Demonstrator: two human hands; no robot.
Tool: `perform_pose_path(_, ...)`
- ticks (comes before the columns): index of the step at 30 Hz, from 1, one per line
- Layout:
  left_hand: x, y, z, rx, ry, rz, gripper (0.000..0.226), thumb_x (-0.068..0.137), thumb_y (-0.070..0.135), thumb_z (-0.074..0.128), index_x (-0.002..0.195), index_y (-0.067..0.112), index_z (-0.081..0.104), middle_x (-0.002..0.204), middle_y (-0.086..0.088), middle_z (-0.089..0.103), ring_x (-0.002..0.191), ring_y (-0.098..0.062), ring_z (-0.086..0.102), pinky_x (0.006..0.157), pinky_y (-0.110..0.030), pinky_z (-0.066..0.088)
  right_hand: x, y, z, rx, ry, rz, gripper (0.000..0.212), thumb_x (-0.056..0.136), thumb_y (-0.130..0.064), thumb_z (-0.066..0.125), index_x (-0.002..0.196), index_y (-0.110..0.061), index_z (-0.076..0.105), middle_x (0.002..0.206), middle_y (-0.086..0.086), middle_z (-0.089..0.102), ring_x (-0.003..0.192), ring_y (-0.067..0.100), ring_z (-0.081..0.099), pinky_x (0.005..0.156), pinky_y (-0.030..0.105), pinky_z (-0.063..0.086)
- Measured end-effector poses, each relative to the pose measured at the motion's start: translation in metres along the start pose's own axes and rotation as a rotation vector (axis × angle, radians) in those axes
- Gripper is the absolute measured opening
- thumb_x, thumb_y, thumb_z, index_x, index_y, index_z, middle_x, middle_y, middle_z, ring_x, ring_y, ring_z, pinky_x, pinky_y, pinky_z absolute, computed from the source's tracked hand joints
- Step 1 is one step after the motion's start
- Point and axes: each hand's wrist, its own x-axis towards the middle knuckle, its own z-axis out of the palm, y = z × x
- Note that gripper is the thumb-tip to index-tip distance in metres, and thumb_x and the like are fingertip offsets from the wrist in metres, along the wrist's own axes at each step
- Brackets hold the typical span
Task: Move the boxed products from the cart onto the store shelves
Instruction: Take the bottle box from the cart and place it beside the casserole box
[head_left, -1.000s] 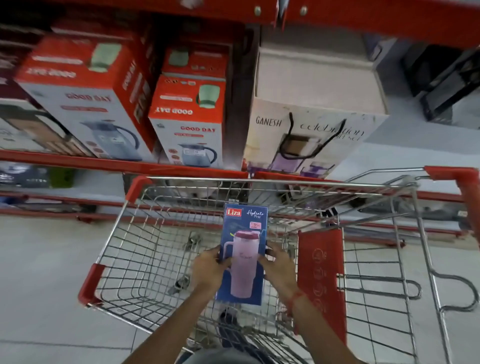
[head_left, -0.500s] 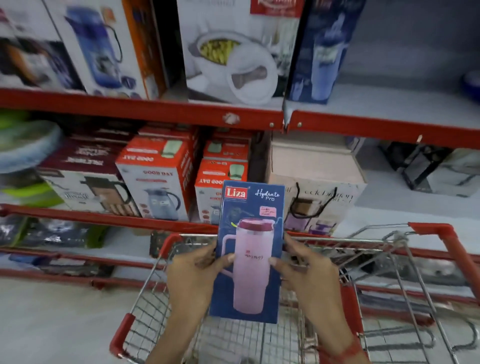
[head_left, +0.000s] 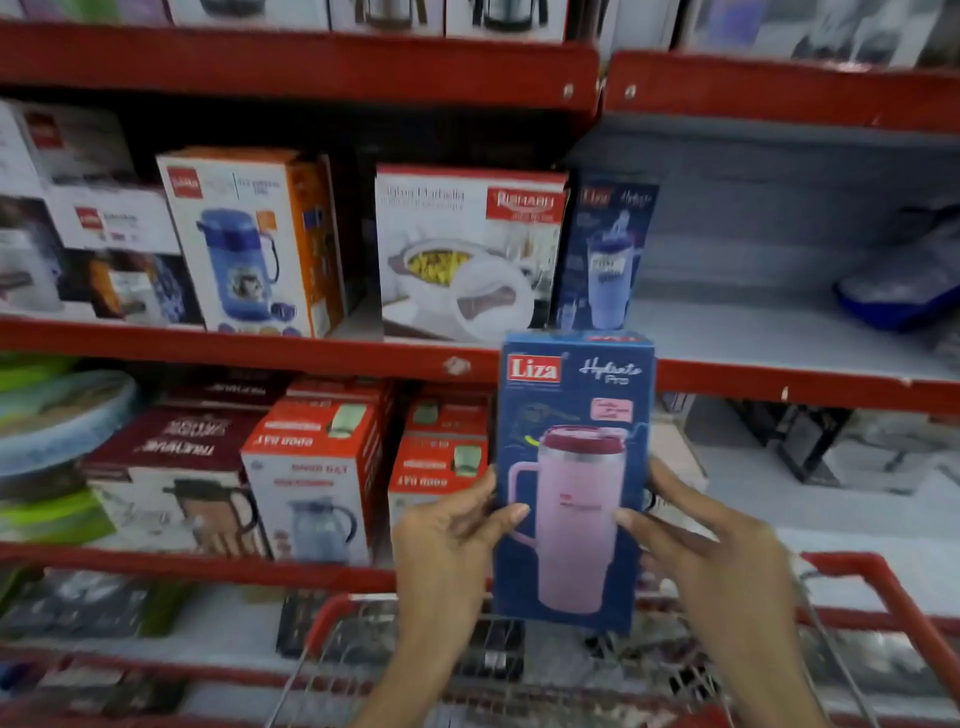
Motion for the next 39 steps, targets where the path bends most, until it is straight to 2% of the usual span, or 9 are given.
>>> perform_pose_path(4,0.049,0.034,0.052,-0.048,-0.063,0.172,0.048,0.069,-0.008,0.076,0.112,0.010,0.065,0.091,0.018,0.072,0.084,0.008,0.068,0.075,-0.010,0.056,0.055,-0.020,-0.029,0.062,0.108,-0.160,0.043,0.068,-0.018,0.078,0.104,-0.040,0.073,0.098,-0.023,0.075,0.098,0.009,0.068,0.077,0.035,0.062)
perform_pose_path(8,0.100,0.065,0.103,-0.034,-0.072,0.315,0.045,0.075,-0.004,0.073,0.118,0.001,0.062,0.114,-0.005,0.068,0.103,-0.008,0.066,0.094,-0.030,0.055,0.128,-0.034,-0.044,0.037,0.191,-0.300,0.052,0.071,-0.013,0.080,0.117,-0.033,0.068,0.102,-0.015,0.076,0.084,-0.004,0.071,0.060,0.014,0.059)
perform_pose_path(11,0.135,0.070,0.128,-0.019,-0.047,0.369,0.044,0.077,-0.005,0.071,0.120,0.001,0.060,0.120,-0.011,0.066,0.102,-0.004,0.064,0.091,-0.016,0.052,0.172,-0.041,-0.042,-0.037,0.212,-0.388,0.053,0.071,-0.021,0.079,0.119,-0.038,0.061,0.108,-0.025,0.065,0.080,-0.024,0.059,0.063,0.000,0.052)
perform_pose_path(15,0.170,0.059,0.148,0.028,0.038,0.424,0.042,0.078,-0.005,0.070,0.119,0.002,0.061,0.118,-0.008,0.067,0.095,0.009,0.059,0.079,0.001,0.047,0.222,-0.024,-0.034,0.001,0.197,-0.390,0.054,0.073,-0.020,0.078,0.123,-0.031,0.062,0.110,-0.020,0.067,0.086,-0.010,0.064,0.082,0.024,0.060)
perform_pose_path(20,0.196,0.045,0.165,0.108,0.081,0.455,0.043,0.080,0.002,0.071,0.121,0.005,0.060,0.117,-0.008,0.068,0.099,-0.005,0.065,0.088,-0.019,0.053,0.260,-0.003,-0.024,0.014,0.186,-0.372,0.053,0.077,-0.013,0.076,0.125,-0.026,0.061,0.099,-0.023,0.069,0.093,0.008,0.065,0.082,0.040,0.060)
perform_pose_path(28,0.230,0.030,0.173,0.235,0.101,0.461,0.042,0.079,0.005,0.072,0.119,0.004,0.062,0.114,-0.010,0.071,0.096,-0.007,0.063,0.085,-0.022,0.053,0.289,0.015,-0.017,-0.052,0.165,-0.325,0.049,0.078,-0.018,0.073,0.124,-0.031,0.063,0.103,-0.005,0.074,0.085,-0.006,0.067,0.082,0.055,0.059)
perform_pose_path(32,0.234,0.020,0.167,0.286,0.037,0.417,0.042,0.079,0.001,0.071,0.120,0.000,0.060,0.118,-0.016,0.068,0.105,-0.021,0.067,0.094,-0.033,0.054,0.280,0.025,-0.011,-0.059,0.161,-0.312,0.051,0.077,-0.025,0.068,0.127,-0.029,0.057,0.122,0.009,0.069,0.108,0.025,0.067,0.082,0.062,0.056)
perform_pose_path(35,0.227,0.024,0.158,0.353,-0.027,0.439,0.040,0.085,0.005,0.065,0.125,0.005,0.058,0.124,-0.012,0.065,0.111,-0.019,0.064,0.099,-0.033,0.052,0.269,0.016,0.000,-0.267,0.286,-0.361,0.053,0.084,-0.022,0.066,0.135,-0.023,0.052,0.128,0.009,0.066,0.114,0.024,0.063,0.087,0.052,0.056)
perform_pose_path(39,0.214,0.042,0.118,0.355,0.104,0.824,0.033,0.090,0.020,0.058,0.123,0.016,0.058,0.121,0.002,0.065,0.111,-0.005,0.061,0.095,-0.024,0.053,0.245,-0.017,0.029,-0.173,0.393,-0.537,0.048,0.089,-0.038,0.056,0.134,-0.019,0.054,0.133,0.001,0.060,0.120,0.018,0.058,0.096,0.038,0.055)
